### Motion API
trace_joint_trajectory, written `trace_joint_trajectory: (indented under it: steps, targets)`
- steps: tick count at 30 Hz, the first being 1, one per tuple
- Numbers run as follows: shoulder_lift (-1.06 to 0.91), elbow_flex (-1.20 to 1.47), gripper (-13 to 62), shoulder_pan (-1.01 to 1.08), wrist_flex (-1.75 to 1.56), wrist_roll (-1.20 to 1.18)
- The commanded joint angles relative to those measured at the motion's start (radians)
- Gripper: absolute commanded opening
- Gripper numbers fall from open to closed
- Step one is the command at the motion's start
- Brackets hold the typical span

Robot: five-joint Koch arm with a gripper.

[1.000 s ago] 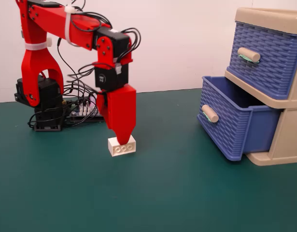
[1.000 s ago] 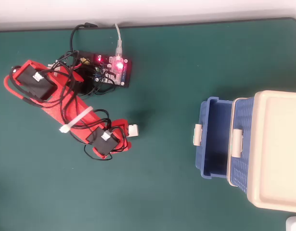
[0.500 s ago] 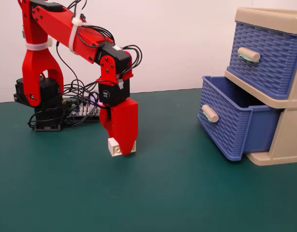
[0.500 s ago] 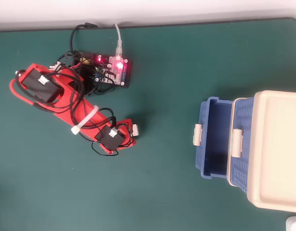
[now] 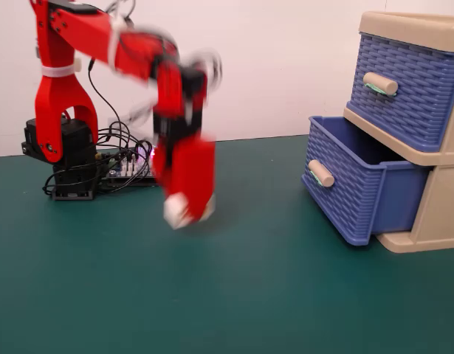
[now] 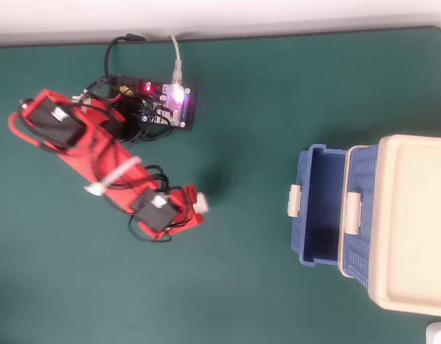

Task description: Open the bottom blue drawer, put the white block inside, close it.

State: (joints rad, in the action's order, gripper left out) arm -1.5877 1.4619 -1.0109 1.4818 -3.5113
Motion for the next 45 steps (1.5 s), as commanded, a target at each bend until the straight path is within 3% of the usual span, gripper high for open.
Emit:
trace_joint_trajectory:
  steps: [1, 5, 13, 19, 27, 29, 32, 34, 45]
  targets:
    - [-0.072, -0.129, -8.2, -0.009, 0.141, 0.098]
    - [-0.034, -0.537, -8.2, -0.038, 0.222, 0.221]
    - [0.331, -1.06, -8.0, -0.281, 0.066, 0.449]
    - [0.577, -1.313, -7.8, -0.353, -0.025, 0.627]
    - [0.615, -1.351, -7.5, -0.383, -0.028, 0.635]
    - [0.617, -1.355, -1.1, -0.408, -0.031, 0.632]
    - [0.618, -1.356, 23.5, -0.43, -0.061, 0.611]
    - [0.624, -1.358, 32.3, -0.439, -0.087, 0.563]
    - [0.515, -1.344, 34.1, -0.428, 0.058, 0.531]
